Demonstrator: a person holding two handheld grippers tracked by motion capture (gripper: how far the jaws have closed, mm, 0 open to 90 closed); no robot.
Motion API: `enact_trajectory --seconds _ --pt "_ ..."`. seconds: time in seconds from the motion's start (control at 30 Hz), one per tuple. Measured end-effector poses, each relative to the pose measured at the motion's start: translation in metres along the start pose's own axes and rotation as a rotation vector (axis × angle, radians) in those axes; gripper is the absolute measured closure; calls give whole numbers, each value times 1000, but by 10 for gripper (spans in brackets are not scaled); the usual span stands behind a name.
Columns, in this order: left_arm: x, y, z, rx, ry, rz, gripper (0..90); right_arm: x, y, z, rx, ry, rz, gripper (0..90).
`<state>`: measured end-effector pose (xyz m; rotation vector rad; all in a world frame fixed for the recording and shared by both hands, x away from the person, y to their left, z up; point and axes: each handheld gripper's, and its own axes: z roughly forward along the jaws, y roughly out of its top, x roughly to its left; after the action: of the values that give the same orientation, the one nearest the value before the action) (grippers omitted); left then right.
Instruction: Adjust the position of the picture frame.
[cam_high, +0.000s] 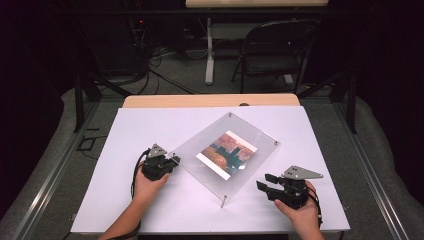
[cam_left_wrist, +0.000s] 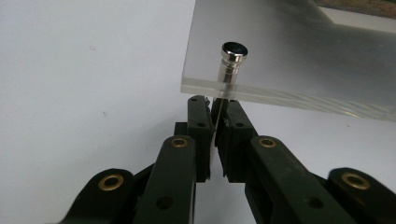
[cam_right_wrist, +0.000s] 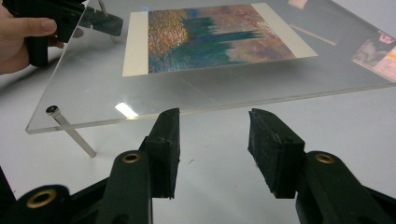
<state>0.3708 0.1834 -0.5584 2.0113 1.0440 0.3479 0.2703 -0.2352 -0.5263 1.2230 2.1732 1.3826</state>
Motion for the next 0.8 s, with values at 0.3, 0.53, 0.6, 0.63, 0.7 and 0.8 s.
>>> enact_trajectory --seconds 0.3,0.53,0.6,0.63,0.7,0.8 --pt "-10 12 -19 -18 -49 -10 841 11 -2 0 9 52 2 540" --pt "-15 24 -33 -57 -92 -24 838 26 -5 2 28 124 -2 556" --pt "-15 26 -34 -64 -100 -34 838 30 -6 1 29 140 -5 559" --pt "-15 27 -34 -66 -103 -38 837 33 -6 2 28 152 -10 560" --pt "-14 27 -35 -72 -106 -40 836 37 -7 1 36 170 -6 561" --pt "-15 29 -36 -73 -108 -39 836 42 -8 2 36 198 -5 561"
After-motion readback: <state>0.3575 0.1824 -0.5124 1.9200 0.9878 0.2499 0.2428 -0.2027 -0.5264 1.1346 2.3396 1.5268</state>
